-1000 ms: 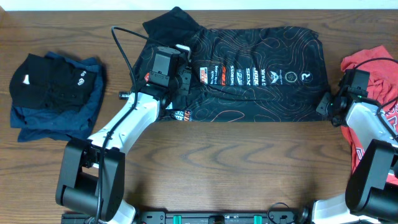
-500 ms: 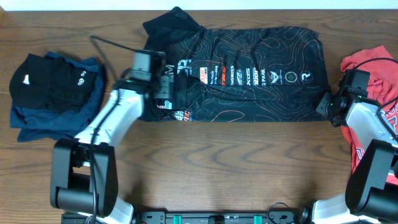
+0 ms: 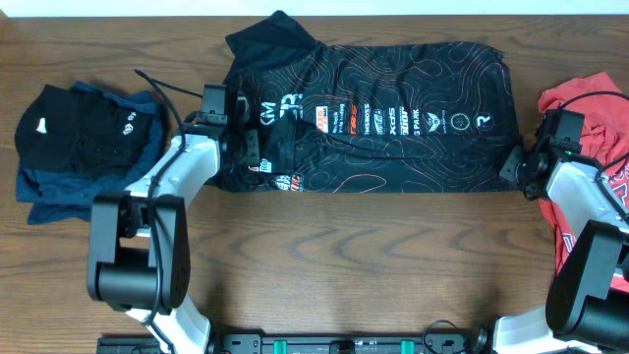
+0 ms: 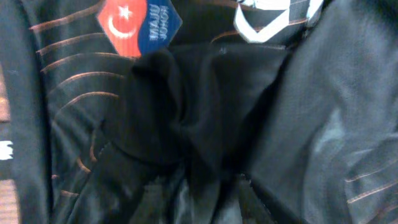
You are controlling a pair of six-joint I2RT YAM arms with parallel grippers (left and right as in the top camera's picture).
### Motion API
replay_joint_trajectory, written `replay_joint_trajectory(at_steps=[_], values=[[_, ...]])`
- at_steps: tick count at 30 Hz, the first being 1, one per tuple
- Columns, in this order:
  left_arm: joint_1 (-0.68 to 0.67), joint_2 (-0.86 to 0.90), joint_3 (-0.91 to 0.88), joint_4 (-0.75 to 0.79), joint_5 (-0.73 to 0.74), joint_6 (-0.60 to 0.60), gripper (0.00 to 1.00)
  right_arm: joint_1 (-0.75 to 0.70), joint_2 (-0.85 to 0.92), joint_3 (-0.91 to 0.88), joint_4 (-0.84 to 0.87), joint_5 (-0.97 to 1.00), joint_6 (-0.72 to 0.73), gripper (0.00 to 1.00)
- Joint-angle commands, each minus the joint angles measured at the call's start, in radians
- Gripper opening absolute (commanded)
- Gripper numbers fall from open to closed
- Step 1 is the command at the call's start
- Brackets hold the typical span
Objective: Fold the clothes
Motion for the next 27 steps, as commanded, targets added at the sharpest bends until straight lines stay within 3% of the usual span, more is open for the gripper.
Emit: replay_joint_trajectory(at_steps=[1,2,4,13,14,16,17,27], values=[[0.001,0.023,-0.008,0.020,-0.004,0.007,0.20,0.006,0.005,-0.008,-0.001,0.013,-0.008,0.39],[0.001,0.025,-0.008,0.029,-0.019,0.006,0.19,0.006,0.005,-0.008,-0.001,0.013,-0.008,0.39],[0.001,0.024,-0.008,0.050,-0.091,0.006,0.06,0.006,0.005,-0.008,-0.001,0.014,-0.008,0.39],[0.067,0.009,-0.008,0.092,-0.179,-0.066,0.07,0.006,0.005,-0.008,0.017,0.013,-0.008,0.38],[0.074,0.009,-0.008,0.082,-0.162,-0.070,0.14,0.006,0.005,-0.008,0.019,0.008,-0.009,0.36],[0.076,0.009,-0.008,0.071,-0.114,-0.069,0.44,0.006,0.004,-0.006,0.018,-0.010,-0.030,0.31],[0.076,0.007,-0.008,0.066,-0.089,-0.066,0.49,0.006,0.003,-0.003,0.016,-0.017,-0.045,0.32],[0.074,-0.136,-0.008,0.044,-0.024,-0.062,0.51,0.008,-0.103,0.040,0.040,-0.021,-0.083,0.35]])
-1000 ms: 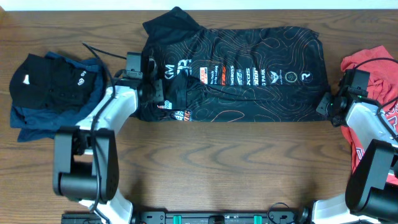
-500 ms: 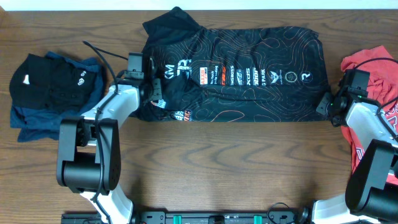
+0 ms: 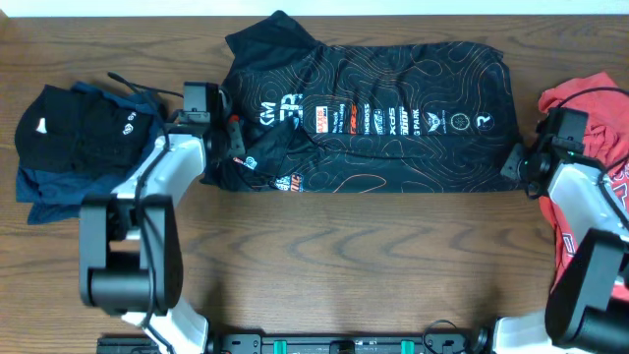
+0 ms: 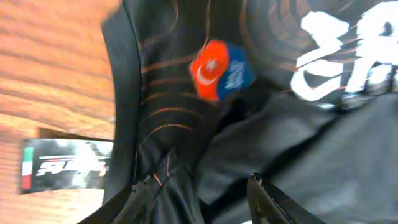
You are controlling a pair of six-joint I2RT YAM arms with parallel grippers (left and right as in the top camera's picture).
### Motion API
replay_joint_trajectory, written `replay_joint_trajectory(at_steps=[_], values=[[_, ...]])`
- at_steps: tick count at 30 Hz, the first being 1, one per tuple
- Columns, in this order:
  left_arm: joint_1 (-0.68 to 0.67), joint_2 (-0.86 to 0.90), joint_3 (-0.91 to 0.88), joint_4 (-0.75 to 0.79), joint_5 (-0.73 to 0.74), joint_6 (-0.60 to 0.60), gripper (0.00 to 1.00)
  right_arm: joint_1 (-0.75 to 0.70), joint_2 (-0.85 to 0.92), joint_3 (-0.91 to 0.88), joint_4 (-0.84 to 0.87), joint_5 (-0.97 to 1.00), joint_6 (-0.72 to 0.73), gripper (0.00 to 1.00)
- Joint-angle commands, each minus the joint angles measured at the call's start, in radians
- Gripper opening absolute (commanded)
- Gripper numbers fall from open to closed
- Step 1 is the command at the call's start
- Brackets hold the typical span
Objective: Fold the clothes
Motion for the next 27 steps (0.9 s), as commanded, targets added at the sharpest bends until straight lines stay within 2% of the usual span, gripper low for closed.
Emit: replay_joint_trajectory(at_steps=[1,15,27], values=[[-0.002,-0.089,-0.006,-0.011,0.026,-0.010,0.51,0.008,-0.050,0.037,0.028,-0.005,-0.037,0.35],[-0.004,0.027,-0.022,-0.073,0.033,-0.006,0.51,0.008,0.138,0.035,0.043,-0.030,-0.051,0.35],[-0.009,0.027,-0.024,-0.089,0.033,-0.006,0.51,0.008,0.175,0.035,0.129,-0.023,-0.042,0.34]])
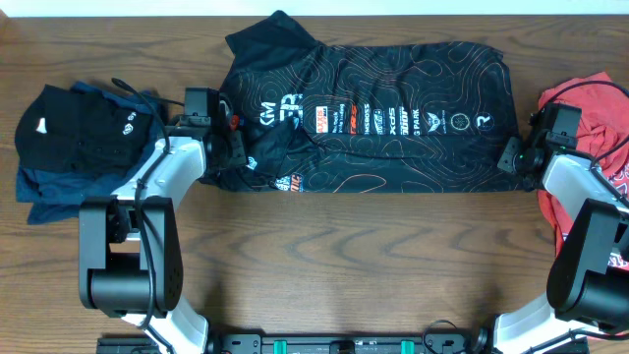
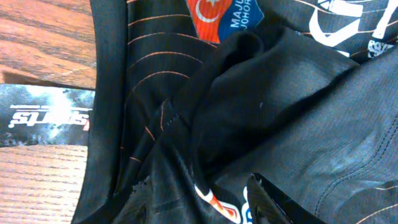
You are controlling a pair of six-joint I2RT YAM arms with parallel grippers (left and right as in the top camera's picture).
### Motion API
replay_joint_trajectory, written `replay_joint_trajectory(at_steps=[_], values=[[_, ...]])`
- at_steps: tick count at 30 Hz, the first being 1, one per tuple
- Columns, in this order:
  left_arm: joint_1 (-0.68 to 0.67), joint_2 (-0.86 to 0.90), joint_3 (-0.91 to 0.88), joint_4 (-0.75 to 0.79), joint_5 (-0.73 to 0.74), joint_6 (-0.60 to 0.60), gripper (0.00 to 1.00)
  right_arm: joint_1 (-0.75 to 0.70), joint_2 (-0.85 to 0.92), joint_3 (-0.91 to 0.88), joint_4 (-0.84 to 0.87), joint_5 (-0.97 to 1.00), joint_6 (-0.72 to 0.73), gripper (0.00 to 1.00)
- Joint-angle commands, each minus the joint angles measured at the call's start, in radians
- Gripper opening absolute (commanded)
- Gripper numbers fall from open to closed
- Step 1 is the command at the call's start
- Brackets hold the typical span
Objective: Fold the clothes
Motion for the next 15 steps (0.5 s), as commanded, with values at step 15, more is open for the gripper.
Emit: replay_joint_trajectory(at_steps=[15], values=[[-0.004,0.002,-0.005,-0.014,0.000,-0.006,0.51,0.006,0.071,0.010,0.094,0.016,0.039,0.10]])
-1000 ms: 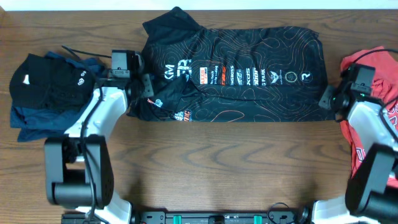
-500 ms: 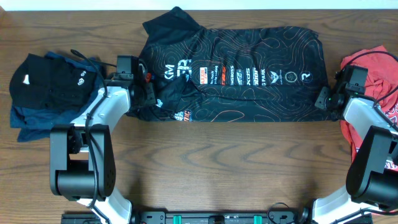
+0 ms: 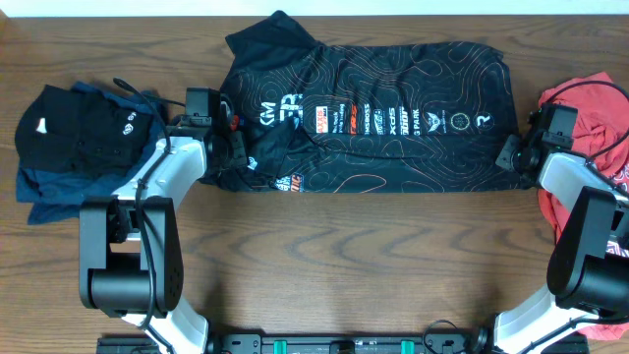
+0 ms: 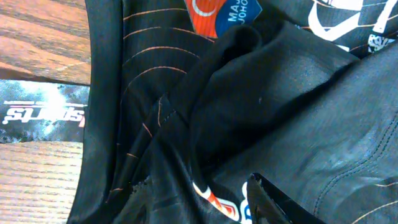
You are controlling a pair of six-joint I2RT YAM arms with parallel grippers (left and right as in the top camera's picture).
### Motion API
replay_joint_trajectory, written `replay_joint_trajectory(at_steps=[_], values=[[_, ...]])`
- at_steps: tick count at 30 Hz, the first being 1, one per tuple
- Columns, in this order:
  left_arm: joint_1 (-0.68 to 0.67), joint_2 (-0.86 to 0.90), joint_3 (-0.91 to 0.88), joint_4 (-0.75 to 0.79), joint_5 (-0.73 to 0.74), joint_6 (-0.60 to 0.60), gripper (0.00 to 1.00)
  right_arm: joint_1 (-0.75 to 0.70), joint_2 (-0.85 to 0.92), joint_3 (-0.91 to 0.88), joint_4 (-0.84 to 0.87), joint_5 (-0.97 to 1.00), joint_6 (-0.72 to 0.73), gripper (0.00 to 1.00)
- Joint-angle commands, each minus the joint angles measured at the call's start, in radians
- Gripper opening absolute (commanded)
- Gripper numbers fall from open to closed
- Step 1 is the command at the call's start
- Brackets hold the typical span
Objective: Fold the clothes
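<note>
A black jersey (image 3: 393, 98) with orange contour lines and white logos lies spread flat across the back of the table. Its left sleeve (image 3: 275, 162) is folded inward and bunched. My left gripper (image 3: 240, 149) is at that left edge. In the left wrist view it (image 4: 196, 186) is open, its dark fingers (image 4: 273, 202) straddling a ridge of black cloth (image 4: 249, 106) below an orange and blue badge (image 4: 221, 15). My right gripper (image 3: 509, 155) sits at the jersey's lower right corner, and its jaws cannot be made out.
A pile of dark folded clothes (image 3: 74, 143) lies at the far left. A crumpled red garment (image 3: 590, 103) lies at the far right, beside the right arm. Bare wooden table (image 3: 344, 265) runs along the front.
Almost nothing has changed. My left gripper has shifted slightly over the bunched sleeve, still open. My right gripper has edged slightly up along the jersey's right edge.
My left gripper was first deep over the folded sleeve, its fingers hidden by cloth. Then it was back near the jersey's left edge, open. Since then it has hovered over the sleeve fold. My right gripper has stayed at the lower right corner throughout.
</note>
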Motion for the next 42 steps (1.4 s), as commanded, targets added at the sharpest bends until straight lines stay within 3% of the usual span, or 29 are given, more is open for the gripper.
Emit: replay_joint_trajectory(at_steps=[1,9,15,17,19,26,29,38,42], values=[[-0.002,0.002,-0.005,-0.007,-0.001,-0.006,0.51,0.006,0.011,0.008,0.003,0.011,0.006,0.06],[-0.002,0.002,-0.005,-0.010,-0.001,-0.006,0.51,0.006,0.006,0.014,0.033,0.010,0.006,0.01],[-0.002,0.002,-0.005,-0.010,-0.001,-0.006,0.51,0.006,0.005,0.031,0.189,-0.049,0.070,0.01],[-0.002,0.002,-0.005,-0.010,-0.001,-0.006,0.51,0.007,0.005,0.031,0.251,-0.097,0.075,0.16],[-0.002,0.002,-0.005,-0.012,-0.001,-0.006,0.51,0.009,0.005,0.031,0.266,-0.114,0.074,0.19],[-0.002,0.002,-0.005,-0.014,-0.001,-0.006,0.51,0.006,0.005,0.031,0.074,-0.078,0.027,0.22],[-0.002,0.002,-0.005,-0.014,-0.002,-0.006,0.51,0.006,0.005,0.027,-0.019,0.013,0.027,0.18],[-0.002,0.050,-0.031,-0.014,-0.001,-0.006,0.51,0.007,0.007,-0.017,-0.063,0.055,-0.006,0.17],[-0.002,0.055,-0.052,-0.031,-0.002,-0.006,0.51,0.005,0.007,-0.018,-0.146,0.056,-0.006,0.21]])
